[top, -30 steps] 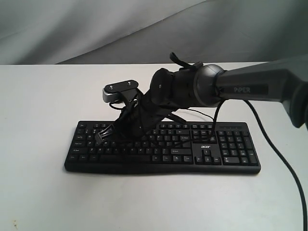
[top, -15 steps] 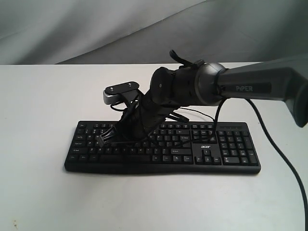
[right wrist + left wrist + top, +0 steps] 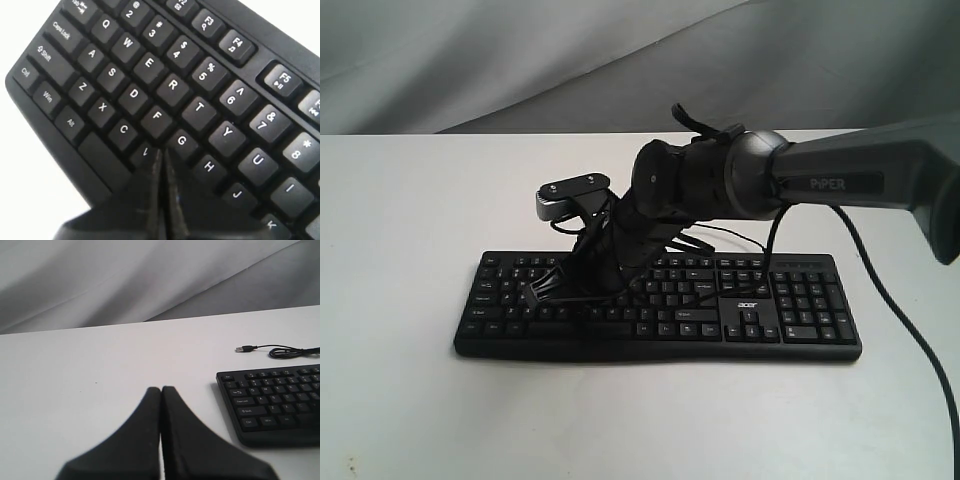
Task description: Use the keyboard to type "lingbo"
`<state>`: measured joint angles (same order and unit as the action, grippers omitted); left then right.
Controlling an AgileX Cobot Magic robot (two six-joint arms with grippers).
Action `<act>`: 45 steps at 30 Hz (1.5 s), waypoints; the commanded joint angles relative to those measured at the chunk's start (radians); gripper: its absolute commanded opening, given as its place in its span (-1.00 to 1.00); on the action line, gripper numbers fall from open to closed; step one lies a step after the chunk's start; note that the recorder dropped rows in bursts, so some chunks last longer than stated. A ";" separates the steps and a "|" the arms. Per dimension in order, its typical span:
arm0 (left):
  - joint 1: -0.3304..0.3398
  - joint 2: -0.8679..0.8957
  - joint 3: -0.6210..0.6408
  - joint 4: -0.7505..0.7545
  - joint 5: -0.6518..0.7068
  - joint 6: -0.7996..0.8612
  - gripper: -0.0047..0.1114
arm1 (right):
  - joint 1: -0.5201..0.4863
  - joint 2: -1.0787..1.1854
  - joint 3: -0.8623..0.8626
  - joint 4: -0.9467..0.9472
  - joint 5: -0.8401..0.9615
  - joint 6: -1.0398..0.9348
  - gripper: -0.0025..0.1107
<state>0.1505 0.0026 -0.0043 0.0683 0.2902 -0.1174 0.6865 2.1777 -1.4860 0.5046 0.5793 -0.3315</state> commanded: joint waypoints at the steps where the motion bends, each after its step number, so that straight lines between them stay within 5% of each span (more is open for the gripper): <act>1: 0.002 -0.003 0.004 -0.008 -0.005 -0.004 -0.91 | 0.002 -0.008 -0.005 -0.007 0.001 0.000 -0.96; 32: 0.002 -0.003 0.004 -0.008 -0.005 -0.004 -0.91 | 0.002 -0.064 0.023 -0.026 -0.032 -0.003 -0.96; 45: 0.002 -0.003 0.004 -0.008 -0.005 -0.004 -0.91 | -0.072 -0.093 0.028 -0.157 0.009 0.161 -0.96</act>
<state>0.1505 0.0026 -0.0043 0.0683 0.2902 -0.1174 0.6393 2.0940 -1.4673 0.3622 0.5776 -0.1855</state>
